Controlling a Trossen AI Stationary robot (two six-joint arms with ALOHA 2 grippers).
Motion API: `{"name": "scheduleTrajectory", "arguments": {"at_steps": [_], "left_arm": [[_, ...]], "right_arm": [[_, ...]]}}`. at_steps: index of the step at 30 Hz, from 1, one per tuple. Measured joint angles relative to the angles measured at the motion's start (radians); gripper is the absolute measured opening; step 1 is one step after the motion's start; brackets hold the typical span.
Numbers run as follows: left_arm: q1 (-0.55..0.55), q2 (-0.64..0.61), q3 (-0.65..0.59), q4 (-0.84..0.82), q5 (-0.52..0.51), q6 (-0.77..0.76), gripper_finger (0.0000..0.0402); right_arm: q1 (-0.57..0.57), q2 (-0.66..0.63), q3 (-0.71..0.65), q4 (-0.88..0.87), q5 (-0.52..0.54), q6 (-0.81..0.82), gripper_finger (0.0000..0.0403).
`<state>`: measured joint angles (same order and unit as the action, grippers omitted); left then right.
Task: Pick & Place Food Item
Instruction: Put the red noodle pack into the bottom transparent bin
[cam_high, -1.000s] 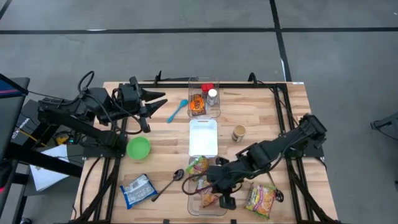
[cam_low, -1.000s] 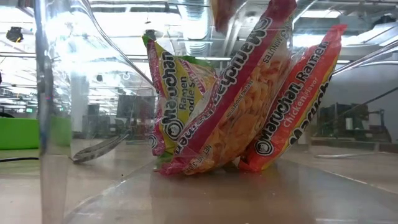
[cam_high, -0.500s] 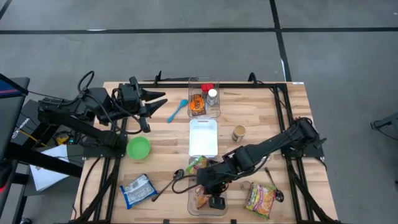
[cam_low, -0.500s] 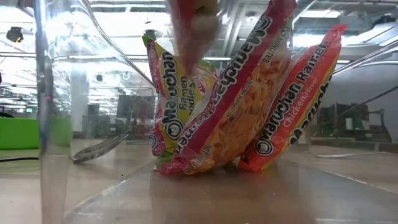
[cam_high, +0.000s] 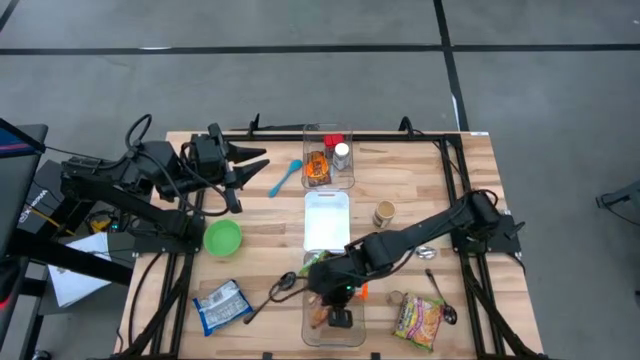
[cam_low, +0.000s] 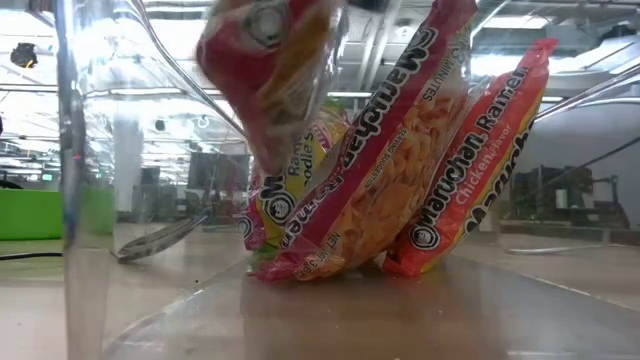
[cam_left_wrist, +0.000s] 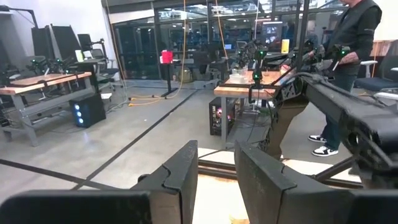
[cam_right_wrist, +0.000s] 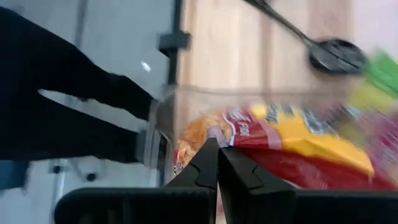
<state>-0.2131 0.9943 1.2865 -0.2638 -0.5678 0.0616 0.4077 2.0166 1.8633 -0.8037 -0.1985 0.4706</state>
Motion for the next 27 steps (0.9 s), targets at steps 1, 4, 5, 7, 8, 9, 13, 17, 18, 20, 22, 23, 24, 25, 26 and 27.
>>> {"name": "scheduleTrajectory", "arguments": {"at_steps": [1, 4, 5, 7, 8, 9, 13, 17, 18, 20, 22, 23, 24, 25, 26, 27], "left_arm": [[0.000, 0.000, 0.000, -0.002, 0.000, 0.000, 0.0099], [0.000, 0.000, 0.000, -0.010, 0.000, 0.000, 0.0099], [0.000, 0.000, 0.000, -0.015, 0.000, 0.000, 0.0099], [0.000, -0.002, 0.000, -0.016, 0.000, 0.000, 0.0099], [0.000, -0.003, 0.000, -0.017, 0.000, -0.004, 0.0099], [0.000, -0.003, 0.000, -0.017, 0.000, -0.012, 0.0099], [0.000, -0.003, 0.000, -0.026, 0.000, -0.017, 0.0099], [0.000, -0.003, 0.000, -0.029, 0.000, -0.018, 0.0099], [0.000, -0.003, 0.000, -0.028, 0.000, -0.020, 0.0099], [0.000, -0.002, 0.000, -0.029, 0.000, -0.035, 0.0099], [0.000, -0.003, 0.000, -0.028, 0.000, -0.044, 0.0099], [0.000, -0.003, 0.000, -0.029, 0.000, -0.044, 0.0099], [0.000, -0.003, 0.000, -0.029, 0.000, -0.044, 0.0099], [0.000, -0.003, 0.000, -0.029, 0.000, -0.044, 0.0099], [-0.001, -0.003, 0.000, -0.029, 0.000, -0.044, 0.0099], [-0.004, -0.003, 0.000, -0.029, 0.000, -0.044, 0.0099]], "right_arm": [[-0.001, 0.012, 0.000, 0.008, -0.007, -0.003, 0.0000], [0.003, 0.047, -0.004, 0.003, -0.026, -0.007, 0.0000], [0.003, 0.055, -0.004, 0.011, -0.036, -0.008, 0.0000], [0.003, 0.065, -0.004, 0.010, -0.041, -0.007, 0.0000], [0.002, 0.067, -0.004, 0.017, -0.041, -0.004, 0.0000], [0.001, 0.067, -0.004, 0.020, -0.041, -0.004, 0.0000], [-0.007, 0.067, -0.003, 0.042, -0.040, -0.011, 0.0001], [-0.018, 0.067, -0.003, 0.059, -0.041, -0.011, 0.0019], [-0.020, 0.066, -0.003, 0.058, -0.040, -0.010, 0.0027], [-0.026, 0.066, -0.003, 0.054, -0.040, -0.009, 0.0047], [-0.035, 0.066, -0.003, 0.054, -0.035, -0.002, 0.0071], [-0.040, 0.066, -0.003, 0.052, -0.028, 0.000, 0.0083], [-0.046, 0.066, -0.003, 0.050, -0.025, -0.001, 0.0096], [-0.053, 0.066, -0.003, 0.046, -0.024, -0.001, 0.0109], [-0.059, 0.066, -0.003, 0.042, -0.024, -0.002, 0.0122], [-0.064, 0.066, -0.003, 0.037, -0.023, -0.003, 0.0135]]}}
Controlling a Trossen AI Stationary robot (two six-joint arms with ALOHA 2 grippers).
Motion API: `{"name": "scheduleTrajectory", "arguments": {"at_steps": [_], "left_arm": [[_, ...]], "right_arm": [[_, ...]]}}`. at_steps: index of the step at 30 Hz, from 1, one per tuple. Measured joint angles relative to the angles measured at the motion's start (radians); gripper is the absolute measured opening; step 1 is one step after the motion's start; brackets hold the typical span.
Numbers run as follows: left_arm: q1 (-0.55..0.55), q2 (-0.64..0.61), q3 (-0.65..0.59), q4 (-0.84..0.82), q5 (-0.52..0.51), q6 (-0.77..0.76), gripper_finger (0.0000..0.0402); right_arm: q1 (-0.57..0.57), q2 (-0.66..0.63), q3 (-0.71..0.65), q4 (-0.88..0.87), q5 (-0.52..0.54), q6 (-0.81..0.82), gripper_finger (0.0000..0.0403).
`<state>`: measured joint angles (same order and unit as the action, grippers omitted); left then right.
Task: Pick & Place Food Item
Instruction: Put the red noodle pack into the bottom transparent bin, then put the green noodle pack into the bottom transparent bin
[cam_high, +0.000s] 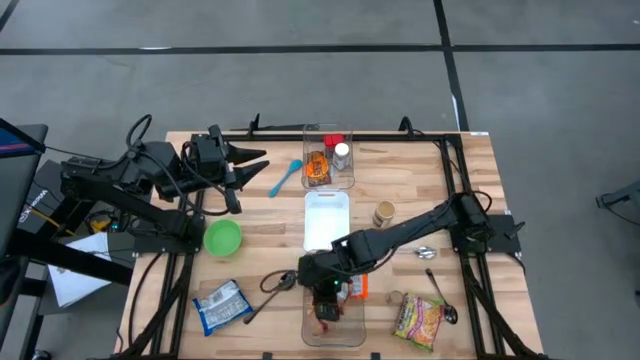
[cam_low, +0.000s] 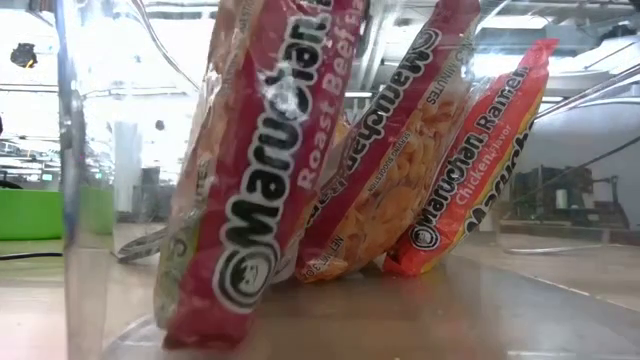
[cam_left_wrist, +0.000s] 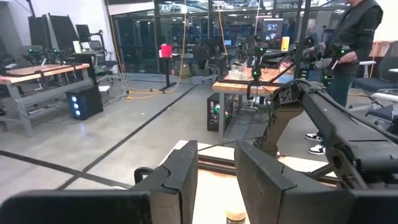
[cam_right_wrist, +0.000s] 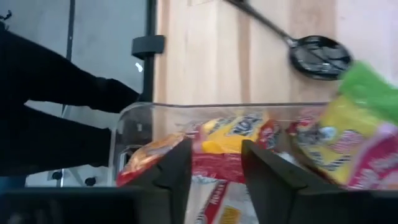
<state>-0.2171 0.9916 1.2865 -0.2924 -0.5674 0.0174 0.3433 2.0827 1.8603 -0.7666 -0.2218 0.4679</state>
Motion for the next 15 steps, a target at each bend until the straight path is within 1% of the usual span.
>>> {"name": "scheduleTrajectory", "arguments": {"at_steps": [3, 6, 8, 11, 15], "left_arm": [[-0.011, 0.000, 0.000, 0.000, 0.000, 0.001, 0.0099], [-0.014, 0.000, 0.000, -0.012, 0.000, 0.005, 0.0099], [-0.014, 0.000, 0.000, -0.023, 0.000, 0.005, 0.0099], [-0.014, 0.000, 0.000, -0.026, 0.000, 0.006, 0.0099], [-0.014, 0.000, 0.000, -0.030, 0.000, 0.007, 0.0099]], "right_arm": [[-0.015, -0.020, 0.000, -0.033, -0.005, 0.004, 0.0166], [-0.021, -0.077, 0.000, -0.041, -0.007, 0.027, 0.0184], [-0.021, -0.121, 0.000, -0.041, 0.015, 0.035, 0.0188], [-0.011, -0.193, 0.000, -0.064, 0.080, 0.067, 0.0188], [0.029, -0.289, 0.002, -0.172, 0.176, 0.141, 0.0179]]}}
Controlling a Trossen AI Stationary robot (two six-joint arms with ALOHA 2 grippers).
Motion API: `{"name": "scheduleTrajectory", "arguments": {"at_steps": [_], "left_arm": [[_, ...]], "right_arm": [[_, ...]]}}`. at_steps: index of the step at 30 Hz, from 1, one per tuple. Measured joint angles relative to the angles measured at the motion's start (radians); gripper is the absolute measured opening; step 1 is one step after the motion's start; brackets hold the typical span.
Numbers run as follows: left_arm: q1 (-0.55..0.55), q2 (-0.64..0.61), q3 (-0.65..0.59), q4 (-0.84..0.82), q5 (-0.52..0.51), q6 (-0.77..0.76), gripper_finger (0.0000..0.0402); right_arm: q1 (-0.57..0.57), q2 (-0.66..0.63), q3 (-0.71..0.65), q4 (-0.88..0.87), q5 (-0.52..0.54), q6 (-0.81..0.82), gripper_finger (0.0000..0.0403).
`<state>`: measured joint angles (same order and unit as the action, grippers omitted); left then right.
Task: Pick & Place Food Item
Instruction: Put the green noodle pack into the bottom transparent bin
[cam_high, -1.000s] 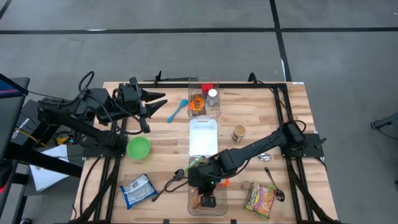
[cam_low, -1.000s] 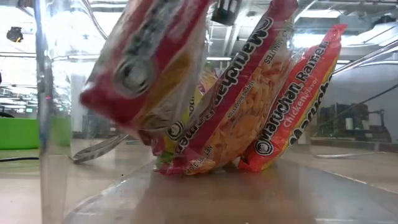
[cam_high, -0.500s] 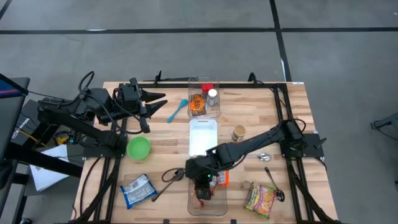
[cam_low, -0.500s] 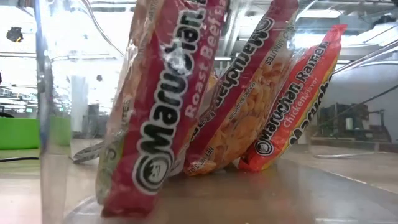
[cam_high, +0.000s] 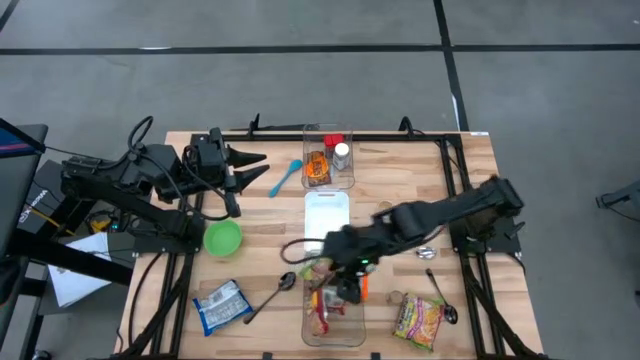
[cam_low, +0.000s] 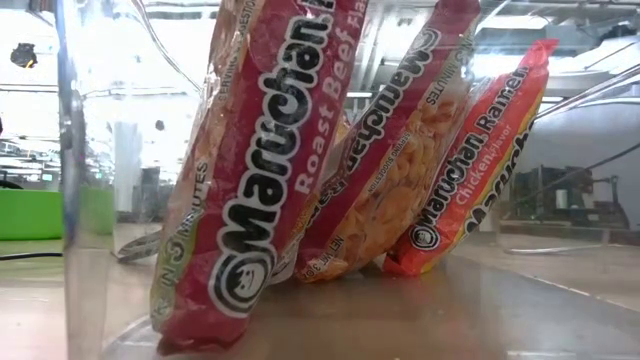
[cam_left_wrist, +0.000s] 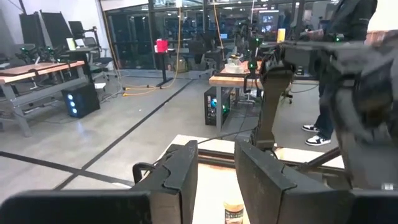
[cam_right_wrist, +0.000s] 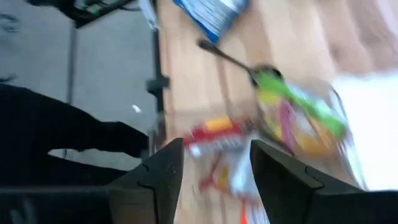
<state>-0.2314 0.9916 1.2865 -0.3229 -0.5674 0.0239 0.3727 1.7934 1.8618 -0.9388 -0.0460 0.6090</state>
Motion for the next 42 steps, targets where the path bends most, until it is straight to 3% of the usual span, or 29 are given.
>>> {"name": "scheduleTrajectory", "arguments": {"at_steps": [5, 16, 23, 29, 32, 42], "left_arm": [[0.000, -0.005, 0.000, -0.025, 0.000, 0.001, 0.0099], [0.000, -0.005, 0.000, -0.037, 0.000, 0.001, 0.0099], [0.001, -0.003, 0.000, -0.036, 0.000, 0.001, 0.0099], [0.008, 0.007, 0.000, -0.011, 0.000, 0.001, 0.0099], [0.025, 0.015, 0.000, -0.006, 0.000, 0.001, 0.0099], [0.041, 0.031, 0.000, 0.012, 0.000, -0.004, 0.0099]], "right_arm": [[0.106, -0.068, 0.000, -0.229, 0.114, 0.198, 0.0164], [0.386, -0.080, -0.001, -0.502, 0.120, 0.603, 0.0128], [0.530, -0.082, -0.007, -0.634, 0.176, 1.041, 0.0128], [0.591, -0.157, -0.187, -0.590, 0.138, 1.379, 0.0129], [0.603, -0.227, -0.338, -0.478, 0.102, 1.502, 0.0127], [0.583, -0.433, -0.825, -0.003, 0.064, 1.509, 0.0123]]}}
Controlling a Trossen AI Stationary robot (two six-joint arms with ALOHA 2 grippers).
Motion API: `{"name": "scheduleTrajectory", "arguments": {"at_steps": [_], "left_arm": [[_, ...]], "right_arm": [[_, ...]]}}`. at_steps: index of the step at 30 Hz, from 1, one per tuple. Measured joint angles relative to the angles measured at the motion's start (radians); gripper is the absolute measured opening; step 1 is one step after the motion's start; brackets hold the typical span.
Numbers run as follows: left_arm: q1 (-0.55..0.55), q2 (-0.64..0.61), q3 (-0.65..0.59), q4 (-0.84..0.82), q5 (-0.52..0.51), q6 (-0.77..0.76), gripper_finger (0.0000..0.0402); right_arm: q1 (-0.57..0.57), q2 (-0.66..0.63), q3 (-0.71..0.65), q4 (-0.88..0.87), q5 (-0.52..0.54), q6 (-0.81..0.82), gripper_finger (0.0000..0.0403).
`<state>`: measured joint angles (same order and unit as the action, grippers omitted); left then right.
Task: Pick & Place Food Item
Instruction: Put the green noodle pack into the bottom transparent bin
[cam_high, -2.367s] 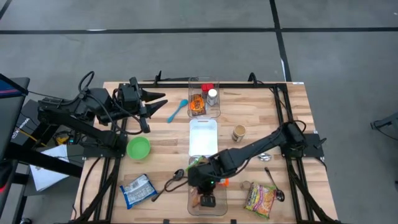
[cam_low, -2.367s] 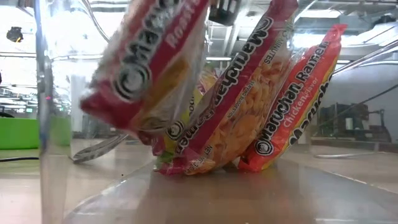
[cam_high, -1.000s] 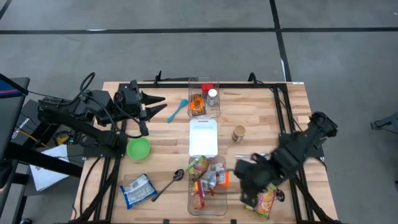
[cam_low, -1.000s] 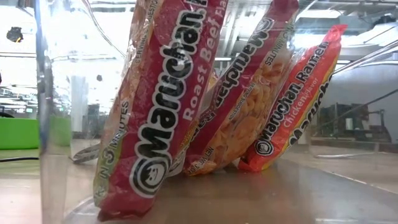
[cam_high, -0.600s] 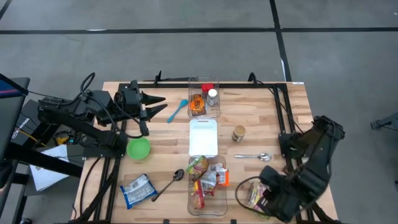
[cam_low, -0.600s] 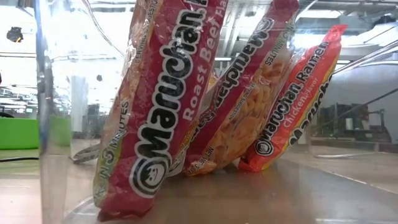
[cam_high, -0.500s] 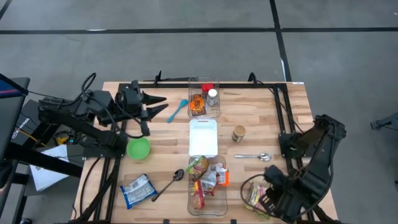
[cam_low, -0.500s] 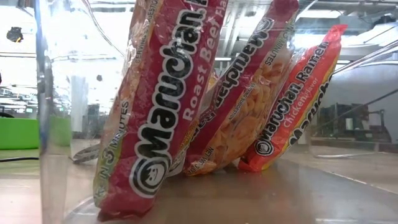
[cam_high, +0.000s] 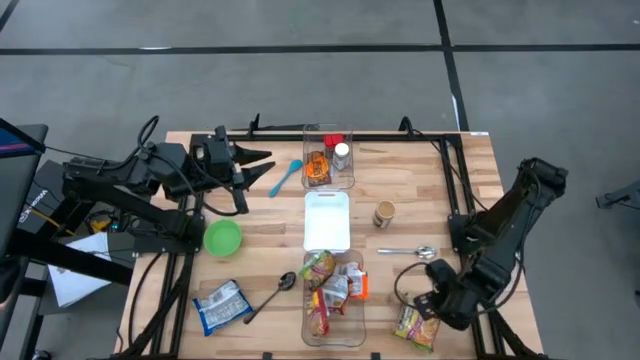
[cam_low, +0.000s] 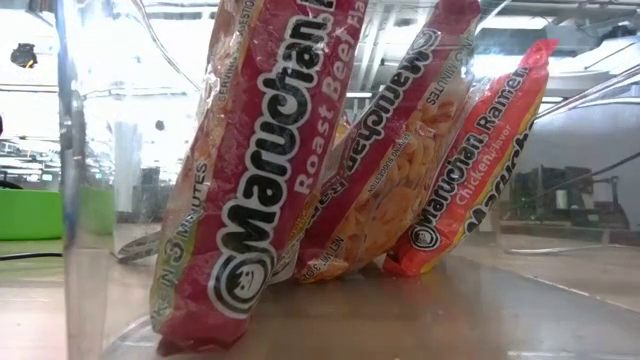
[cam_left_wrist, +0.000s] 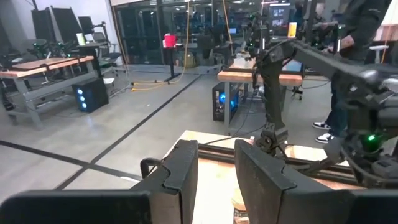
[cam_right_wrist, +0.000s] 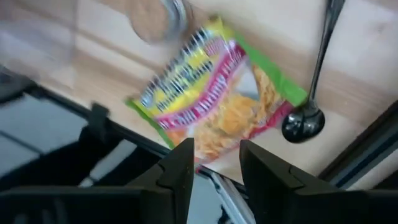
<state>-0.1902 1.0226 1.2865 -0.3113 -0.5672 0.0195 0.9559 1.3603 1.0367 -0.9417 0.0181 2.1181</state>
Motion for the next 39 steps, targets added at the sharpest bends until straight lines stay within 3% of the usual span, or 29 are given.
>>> {"name": "scheduleTrajectory", "arguments": {"at_steps": [6, 16, 22, 32, 39], "left_arm": [[0.000, 0.011, 0.000, 0.020, 0.000, -0.002, 0.0099], [0.002, 0.042, 0.000, 0.078, -0.003, -0.002, 0.0099], [0.018, 0.054, 0.000, 0.129, -0.004, -0.002, 0.0099], [0.035, 0.053, 0.000, 0.187, -0.004, -0.002, 0.0099], [0.042, 0.060, 0.000, 0.194, -0.004, -0.002, 0.0099]], "right_arm": [[0.057, -0.057, -0.194, 0.192, -0.052, 0.023, 0.0122], [0.093, -0.059, -0.315, 0.233, -0.084, 0.036, 0.0122], [0.096, -0.058, -0.423, 0.399, -0.096, 0.041, 0.0122], [0.084, -0.058, -0.441, 0.409, -0.040, 0.037, 0.0122], [0.048, -0.054, -0.504, 0.516, 0.015, 0.026, 0.0121]]}}
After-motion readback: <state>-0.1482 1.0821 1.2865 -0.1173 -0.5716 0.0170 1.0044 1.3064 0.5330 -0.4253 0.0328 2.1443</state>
